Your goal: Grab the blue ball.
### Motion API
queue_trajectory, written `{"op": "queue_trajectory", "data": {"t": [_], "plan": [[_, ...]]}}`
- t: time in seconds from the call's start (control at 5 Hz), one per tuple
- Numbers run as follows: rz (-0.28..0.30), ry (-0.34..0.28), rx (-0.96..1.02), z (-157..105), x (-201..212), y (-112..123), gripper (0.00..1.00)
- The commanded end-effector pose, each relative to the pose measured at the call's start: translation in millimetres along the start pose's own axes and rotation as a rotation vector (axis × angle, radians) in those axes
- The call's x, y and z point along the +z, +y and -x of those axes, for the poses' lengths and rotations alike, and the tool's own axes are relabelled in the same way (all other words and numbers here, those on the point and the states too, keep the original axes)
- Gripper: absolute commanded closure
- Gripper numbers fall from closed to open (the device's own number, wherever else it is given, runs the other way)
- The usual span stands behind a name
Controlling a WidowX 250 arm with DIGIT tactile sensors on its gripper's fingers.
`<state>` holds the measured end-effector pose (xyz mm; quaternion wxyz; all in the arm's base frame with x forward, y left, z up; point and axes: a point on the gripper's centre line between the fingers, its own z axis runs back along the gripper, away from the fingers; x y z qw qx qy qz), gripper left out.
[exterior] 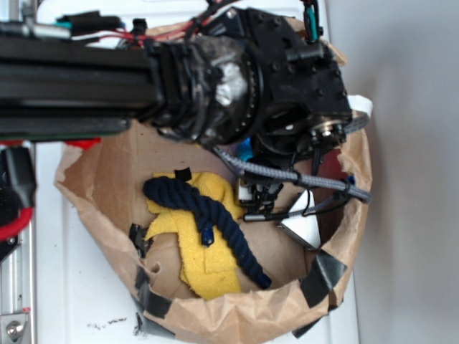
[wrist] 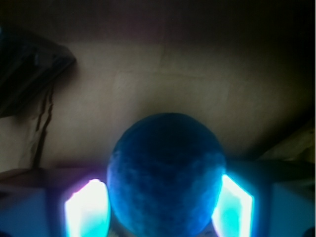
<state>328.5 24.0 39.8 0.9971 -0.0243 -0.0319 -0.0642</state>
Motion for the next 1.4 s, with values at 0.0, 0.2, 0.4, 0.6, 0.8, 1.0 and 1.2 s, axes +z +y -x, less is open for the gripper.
{"op": "queue_trajectory", "data": {"t": [0.0, 0.2, 0.4, 0.6, 0.8, 1.0, 1.2], "plan": [[-0.032, -0.019, -0.013, -9, 8, -7, 1.0], [0.018, -0.052, 0.005, 2, 35, -5, 1.0], [0.16, -0.136, -0.041, 20, 75, -12, 1.0], [0.137, -0.165, -0.017, 36, 106, -16, 1.0], [0.048, -0.15, 0.082, 49, 128, -14, 1.0], [-0.041, -0.174, 0.169, 59, 149, -12, 1.0], [-0.001, -0.212, 0.173, 66, 164, -12, 1.0]]}}
